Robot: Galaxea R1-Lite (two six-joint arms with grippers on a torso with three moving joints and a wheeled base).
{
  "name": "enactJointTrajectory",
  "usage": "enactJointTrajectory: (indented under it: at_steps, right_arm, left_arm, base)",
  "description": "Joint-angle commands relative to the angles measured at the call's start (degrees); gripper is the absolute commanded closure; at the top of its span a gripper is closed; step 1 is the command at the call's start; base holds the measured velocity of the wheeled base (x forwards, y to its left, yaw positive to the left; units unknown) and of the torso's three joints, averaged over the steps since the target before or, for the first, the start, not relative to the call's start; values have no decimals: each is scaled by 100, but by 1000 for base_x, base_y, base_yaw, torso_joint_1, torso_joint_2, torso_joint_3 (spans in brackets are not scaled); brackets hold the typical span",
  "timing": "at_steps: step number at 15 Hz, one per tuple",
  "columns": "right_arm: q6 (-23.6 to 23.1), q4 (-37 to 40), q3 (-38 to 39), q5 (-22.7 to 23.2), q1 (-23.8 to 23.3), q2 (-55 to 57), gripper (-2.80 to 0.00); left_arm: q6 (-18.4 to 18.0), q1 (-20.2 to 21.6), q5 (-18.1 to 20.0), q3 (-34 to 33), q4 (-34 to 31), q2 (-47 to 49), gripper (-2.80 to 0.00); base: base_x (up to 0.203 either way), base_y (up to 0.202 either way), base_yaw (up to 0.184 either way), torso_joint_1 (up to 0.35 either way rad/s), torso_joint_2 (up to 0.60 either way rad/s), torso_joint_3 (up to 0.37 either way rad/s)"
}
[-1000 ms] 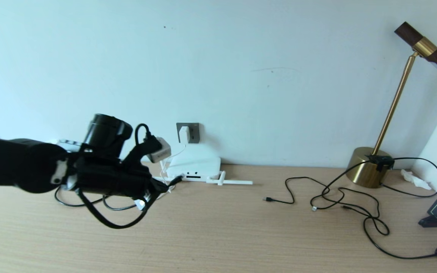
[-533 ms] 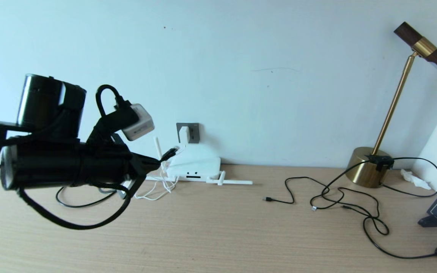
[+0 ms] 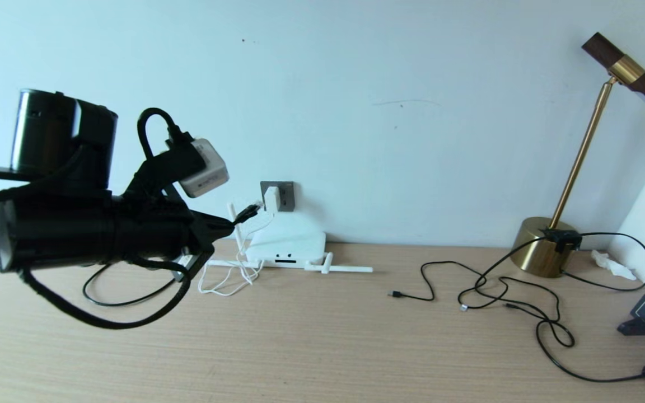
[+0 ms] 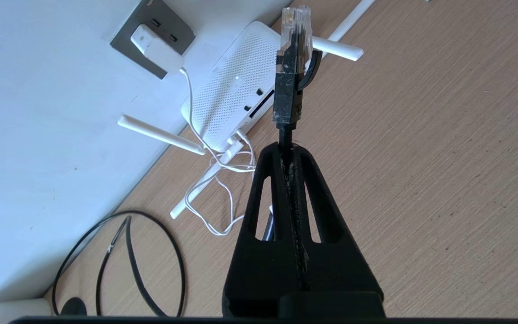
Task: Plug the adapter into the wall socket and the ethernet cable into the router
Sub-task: Hand it to the other hand
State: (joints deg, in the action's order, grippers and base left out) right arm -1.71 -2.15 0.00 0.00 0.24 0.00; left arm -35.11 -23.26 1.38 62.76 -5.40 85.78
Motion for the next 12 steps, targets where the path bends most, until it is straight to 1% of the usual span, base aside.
enactJointTrajectory:
  at_steps: [1, 3, 4, 6, 7, 8, 10, 11, 12]
  right_arm:
    - [18, -4, 70, -6, 2, 9, -280]
    - [42, -30, 13, -12, 2, 9, -280]
    - [113, 6, -235, 22, 4, 41, -280]
    - [413, 354, -1204, 249, 6, 573, -280]
    - [582, 604, -1659, 519, 10, 1128, -280]
    - [750, 781, -2017, 885, 12, 1699, -280]
    - [1145, 989, -2671, 1783, 16, 2984, -280]
    - [1326, 1019, -2954, 2220, 20, 3581, -280]
    - [1509, 1011, -3242, 2646, 28, 4189, -280]
  left_arm:
    - [-21, -12, -6, -35, 16, 114, 0]
    - [-33, -106, -6, -44, 243, 198, 0]
    - [-39, -166, -14, -40, 379, 220, 0]
    - [-40, -208, -16, 1, 392, 216, 0]
    - [-40, -296, -15, -57, 387, 200, 0]
    - [-40, -400, -18, -93, 433, 208, 0]
    - [-40, -702, -106, -57, 451, 226, 0]
    - [-40, -820, -253, -54, 455, 221, 0]
    - [-40, -873, -284, -44, 460, 220, 0]
  base:
    - [0, 0, 0, 0, 0, 0]
    - [0, 0, 0, 0, 0, 0]
    - [0, 0, 0, 0, 0, 0]
    - [0, 0, 0, 0, 0, 0]
    - [0, 0, 0, 0, 0, 0]
    - [0, 0, 0, 0, 0, 0]
    - [0, 0, 0, 0, 0, 0]
    - [0, 0, 0, 0, 0, 0]
    - [0, 0, 0, 0, 0, 0]
